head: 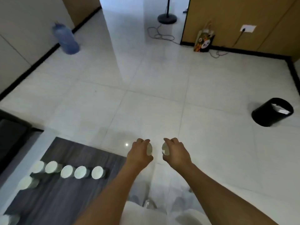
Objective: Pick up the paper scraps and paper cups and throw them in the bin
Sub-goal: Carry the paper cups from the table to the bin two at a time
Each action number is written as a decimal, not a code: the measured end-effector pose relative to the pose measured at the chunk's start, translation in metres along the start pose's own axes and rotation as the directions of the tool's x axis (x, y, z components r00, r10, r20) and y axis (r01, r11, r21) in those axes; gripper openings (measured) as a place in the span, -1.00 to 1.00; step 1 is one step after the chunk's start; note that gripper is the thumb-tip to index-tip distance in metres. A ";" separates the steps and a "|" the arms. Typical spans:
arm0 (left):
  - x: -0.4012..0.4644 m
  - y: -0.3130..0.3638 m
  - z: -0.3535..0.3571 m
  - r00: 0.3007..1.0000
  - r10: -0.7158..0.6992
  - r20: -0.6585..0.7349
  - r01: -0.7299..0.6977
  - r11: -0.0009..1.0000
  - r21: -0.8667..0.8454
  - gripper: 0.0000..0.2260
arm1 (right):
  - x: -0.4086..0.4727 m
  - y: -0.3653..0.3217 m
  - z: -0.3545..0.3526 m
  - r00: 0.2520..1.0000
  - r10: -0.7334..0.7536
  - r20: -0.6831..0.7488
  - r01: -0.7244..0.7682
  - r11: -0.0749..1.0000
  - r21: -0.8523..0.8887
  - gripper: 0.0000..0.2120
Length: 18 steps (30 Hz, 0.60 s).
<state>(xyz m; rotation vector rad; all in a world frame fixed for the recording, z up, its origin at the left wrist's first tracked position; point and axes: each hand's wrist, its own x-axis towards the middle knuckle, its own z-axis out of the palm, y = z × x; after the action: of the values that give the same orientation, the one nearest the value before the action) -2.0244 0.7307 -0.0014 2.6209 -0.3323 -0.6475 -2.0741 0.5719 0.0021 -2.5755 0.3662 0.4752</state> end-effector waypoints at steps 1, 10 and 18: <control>0.008 0.020 0.002 0.999 0.043 0.008 -0.043 0.999 0.024 -0.39 | -0.001 0.017 -0.011 0.999 0.041 -0.024 -0.041 0.999 0.016 -0.38; 0.075 0.230 0.067 0.932 0.319 0.172 -0.343 0.929 0.136 -0.40 | -0.014 0.200 -0.107 0.937 0.317 -0.149 -0.298 0.945 0.134 -0.36; 0.120 0.413 0.144 0.862 0.413 0.293 -0.472 0.866 0.168 -0.38 | -0.022 0.375 -0.191 0.877 0.446 -0.181 -0.412 0.890 0.196 -0.38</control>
<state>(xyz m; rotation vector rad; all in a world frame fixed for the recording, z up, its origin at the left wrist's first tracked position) -2.0435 0.2784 0.0220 2.5316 -1.1213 -0.8089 -2.1713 0.1615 0.0103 -2.3954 1.0316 0.2927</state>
